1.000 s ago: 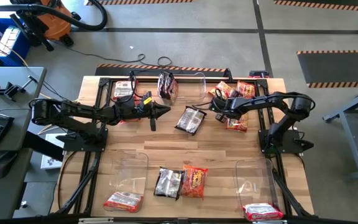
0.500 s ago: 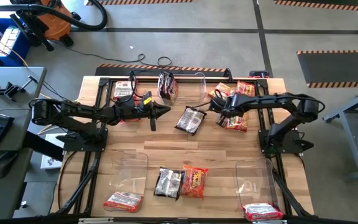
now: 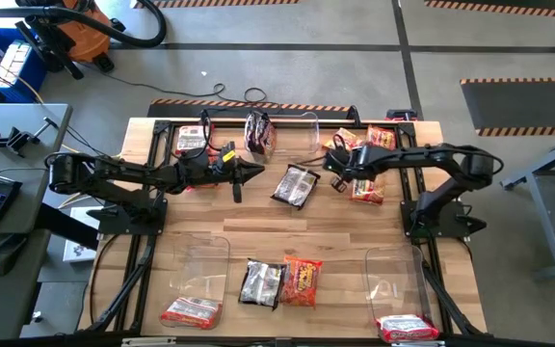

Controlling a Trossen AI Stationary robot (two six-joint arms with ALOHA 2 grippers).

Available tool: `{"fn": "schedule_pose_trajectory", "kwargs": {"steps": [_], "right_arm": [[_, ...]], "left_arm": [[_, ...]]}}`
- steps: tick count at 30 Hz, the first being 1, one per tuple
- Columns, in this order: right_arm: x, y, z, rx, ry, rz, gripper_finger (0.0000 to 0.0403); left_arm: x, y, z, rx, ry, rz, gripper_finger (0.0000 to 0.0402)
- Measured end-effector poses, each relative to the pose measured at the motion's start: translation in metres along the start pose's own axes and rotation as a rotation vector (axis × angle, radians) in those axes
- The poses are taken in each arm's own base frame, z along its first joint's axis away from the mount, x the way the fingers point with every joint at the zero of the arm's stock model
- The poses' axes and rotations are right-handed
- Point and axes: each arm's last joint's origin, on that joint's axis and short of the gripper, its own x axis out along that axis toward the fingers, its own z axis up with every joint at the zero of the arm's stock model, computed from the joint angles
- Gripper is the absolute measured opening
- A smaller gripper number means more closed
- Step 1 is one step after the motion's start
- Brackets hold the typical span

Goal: Sort Maruchan noodles
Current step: Put the top right red noodle pack into the bottom right transparent bin

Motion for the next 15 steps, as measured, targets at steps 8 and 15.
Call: {"fn": "schedule_pose_trajectory", "kwargs": {"steps": [8,15], "right_arm": [[0.035,0.01,0.006,-0.034,0.018,-0.136,0.0263],[0.059,0.011,0.004,-0.041,0.065,-0.217,0.0258]], "left_arm": [[0.0,0.0,0.0,0.0,0.002,0.0,0.0012],[0.0,0.0,0.0,0.0,0.004,0.0,0.0012]]}}
